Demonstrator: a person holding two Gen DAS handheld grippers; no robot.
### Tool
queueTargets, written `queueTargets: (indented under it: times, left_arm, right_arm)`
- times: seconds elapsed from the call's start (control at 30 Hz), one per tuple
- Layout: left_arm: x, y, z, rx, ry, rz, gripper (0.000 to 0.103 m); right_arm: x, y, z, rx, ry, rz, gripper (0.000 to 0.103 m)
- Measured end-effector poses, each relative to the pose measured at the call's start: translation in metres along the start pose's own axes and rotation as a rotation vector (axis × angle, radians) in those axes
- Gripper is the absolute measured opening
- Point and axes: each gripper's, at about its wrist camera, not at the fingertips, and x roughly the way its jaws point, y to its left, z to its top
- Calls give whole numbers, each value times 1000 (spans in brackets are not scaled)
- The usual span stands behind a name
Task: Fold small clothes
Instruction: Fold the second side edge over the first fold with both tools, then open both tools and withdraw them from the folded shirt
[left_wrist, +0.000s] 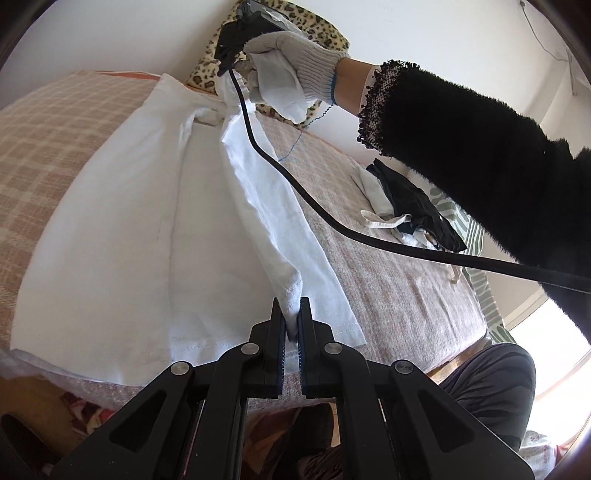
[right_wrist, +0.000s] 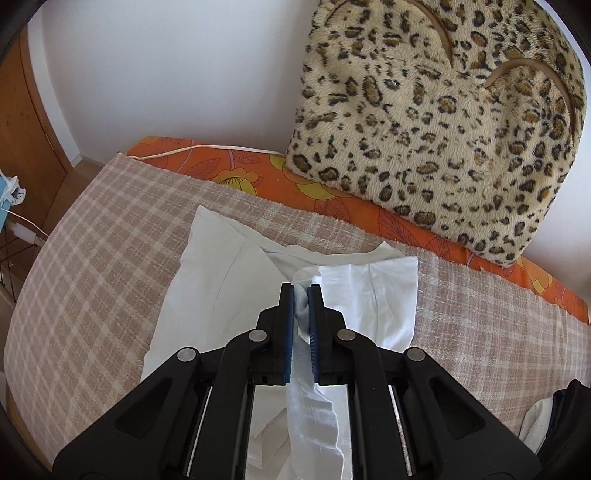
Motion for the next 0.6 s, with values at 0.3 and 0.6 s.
queueTargets:
  times: [0.3,0.6]
  left_arm:
    - [3,12,-2,-15,63,41,9]
    - [-43,21,3,83,54,121,22]
  right_arm:
    - [23,10,2,-6,49,47,9]
    - [-45,-55,1,216,-137,260,58]
